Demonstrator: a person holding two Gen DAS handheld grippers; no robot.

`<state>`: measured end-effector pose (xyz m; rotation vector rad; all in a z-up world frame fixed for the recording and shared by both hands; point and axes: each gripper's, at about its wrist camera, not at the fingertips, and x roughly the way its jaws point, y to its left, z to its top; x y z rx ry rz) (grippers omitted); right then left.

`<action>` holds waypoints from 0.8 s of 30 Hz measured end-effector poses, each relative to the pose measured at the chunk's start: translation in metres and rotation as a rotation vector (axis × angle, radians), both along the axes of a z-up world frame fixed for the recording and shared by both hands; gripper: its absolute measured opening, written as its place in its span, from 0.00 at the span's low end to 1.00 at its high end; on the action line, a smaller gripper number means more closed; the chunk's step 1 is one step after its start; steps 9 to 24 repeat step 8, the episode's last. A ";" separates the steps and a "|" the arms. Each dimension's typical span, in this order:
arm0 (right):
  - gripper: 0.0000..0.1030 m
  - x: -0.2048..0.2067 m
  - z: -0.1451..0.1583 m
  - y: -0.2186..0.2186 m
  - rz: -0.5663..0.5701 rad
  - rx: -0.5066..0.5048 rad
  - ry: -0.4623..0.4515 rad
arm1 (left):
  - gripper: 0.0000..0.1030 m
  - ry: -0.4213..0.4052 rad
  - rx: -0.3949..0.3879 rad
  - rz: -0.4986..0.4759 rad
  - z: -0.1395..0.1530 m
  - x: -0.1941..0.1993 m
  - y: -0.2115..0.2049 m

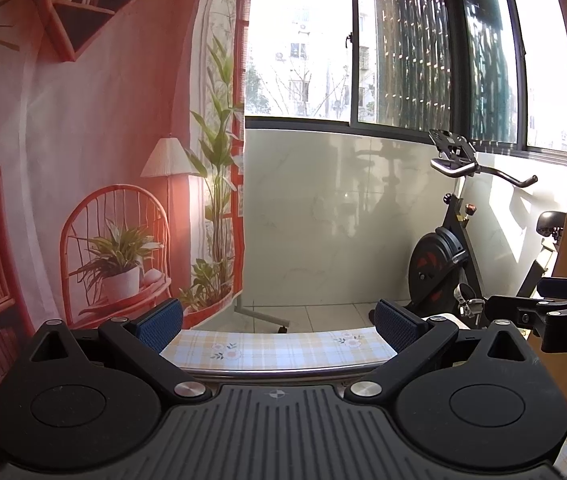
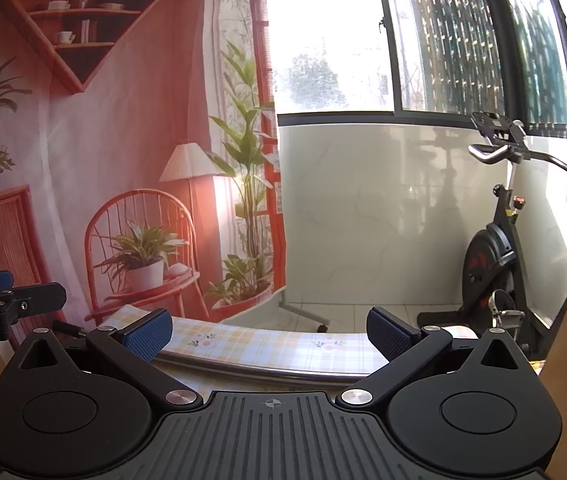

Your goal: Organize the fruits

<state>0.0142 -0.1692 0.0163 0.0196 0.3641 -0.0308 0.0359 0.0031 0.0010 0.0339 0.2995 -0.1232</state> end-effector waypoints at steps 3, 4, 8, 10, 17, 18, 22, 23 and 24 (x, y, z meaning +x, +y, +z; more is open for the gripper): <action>1.00 0.000 0.000 0.000 0.000 0.000 0.000 | 1.00 -0.003 -0.001 0.001 0.001 0.000 0.001; 1.00 0.000 0.000 0.000 0.000 0.000 0.000 | 1.00 -0.002 -0.002 0.004 0.001 0.001 0.002; 1.00 0.001 -0.001 -0.001 0.001 0.001 -0.002 | 1.00 -0.004 -0.008 0.031 0.002 0.001 0.004; 1.00 0.001 -0.001 -0.001 0.001 0.001 -0.002 | 1.00 -0.004 -0.008 0.031 0.002 0.001 0.004; 1.00 0.001 -0.001 -0.001 0.001 0.001 -0.002 | 1.00 -0.004 -0.008 0.031 0.002 0.001 0.004; 1.00 0.001 -0.001 -0.001 0.001 0.001 -0.002 | 1.00 -0.004 -0.008 0.031 0.002 0.001 0.004; 1.00 0.001 -0.001 -0.001 0.001 0.001 -0.002 | 1.00 -0.004 -0.008 0.031 0.002 0.001 0.004; 1.00 0.001 -0.001 -0.001 0.001 0.001 -0.002 | 1.00 -0.004 -0.008 0.031 0.002 0.001 0.004; 1.00 0.001 -0.001 -0.001 0.001 0.001 -0.002 | 1.00 -0.004 -0.008 0.031 0.002 0.001 0.004</action>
